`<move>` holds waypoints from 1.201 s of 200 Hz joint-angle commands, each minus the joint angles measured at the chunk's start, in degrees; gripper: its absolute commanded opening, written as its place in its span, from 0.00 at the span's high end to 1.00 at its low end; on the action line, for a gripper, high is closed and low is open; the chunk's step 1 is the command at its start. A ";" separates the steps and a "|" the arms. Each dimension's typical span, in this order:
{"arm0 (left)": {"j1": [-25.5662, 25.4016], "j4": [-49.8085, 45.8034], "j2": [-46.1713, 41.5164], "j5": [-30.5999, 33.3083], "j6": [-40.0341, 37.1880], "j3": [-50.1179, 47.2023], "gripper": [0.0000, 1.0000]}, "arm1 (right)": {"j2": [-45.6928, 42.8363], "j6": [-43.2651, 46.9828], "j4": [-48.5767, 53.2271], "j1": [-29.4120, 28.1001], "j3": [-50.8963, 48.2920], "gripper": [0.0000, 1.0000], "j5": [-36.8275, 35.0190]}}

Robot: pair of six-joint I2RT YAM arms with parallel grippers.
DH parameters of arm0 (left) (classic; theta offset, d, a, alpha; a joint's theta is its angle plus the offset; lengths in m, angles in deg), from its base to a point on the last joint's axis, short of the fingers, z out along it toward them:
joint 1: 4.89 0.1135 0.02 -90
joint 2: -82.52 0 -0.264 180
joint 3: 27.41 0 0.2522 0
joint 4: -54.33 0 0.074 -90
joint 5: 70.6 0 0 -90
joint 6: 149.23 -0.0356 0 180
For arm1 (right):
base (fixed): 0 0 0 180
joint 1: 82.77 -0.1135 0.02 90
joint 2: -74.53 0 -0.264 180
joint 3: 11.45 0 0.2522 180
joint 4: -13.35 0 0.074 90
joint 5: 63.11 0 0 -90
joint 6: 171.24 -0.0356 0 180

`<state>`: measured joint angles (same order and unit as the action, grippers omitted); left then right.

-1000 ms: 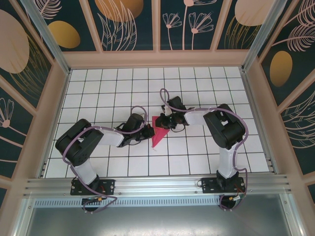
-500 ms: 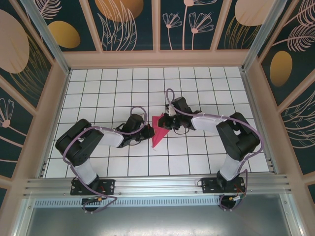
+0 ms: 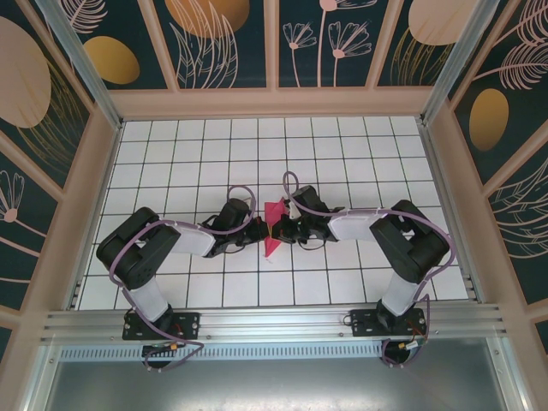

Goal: Fold a paper plane with a square sheet of paper (pick it up from the middle)
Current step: Fourth fold the wing at the center of the table.

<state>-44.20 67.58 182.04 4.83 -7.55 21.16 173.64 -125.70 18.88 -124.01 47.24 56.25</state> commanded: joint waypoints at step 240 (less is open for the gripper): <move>-0.06 -2.06 2.70 2.43 0.00 -3.17 1.00 | -1.55 -5.50 -8.88 -3.94 -4.73 0.95 -1.44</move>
<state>-44.20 70.81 182.17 5.03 -7.50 19.63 170.58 -129.62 13.51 -127.24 42.98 54.83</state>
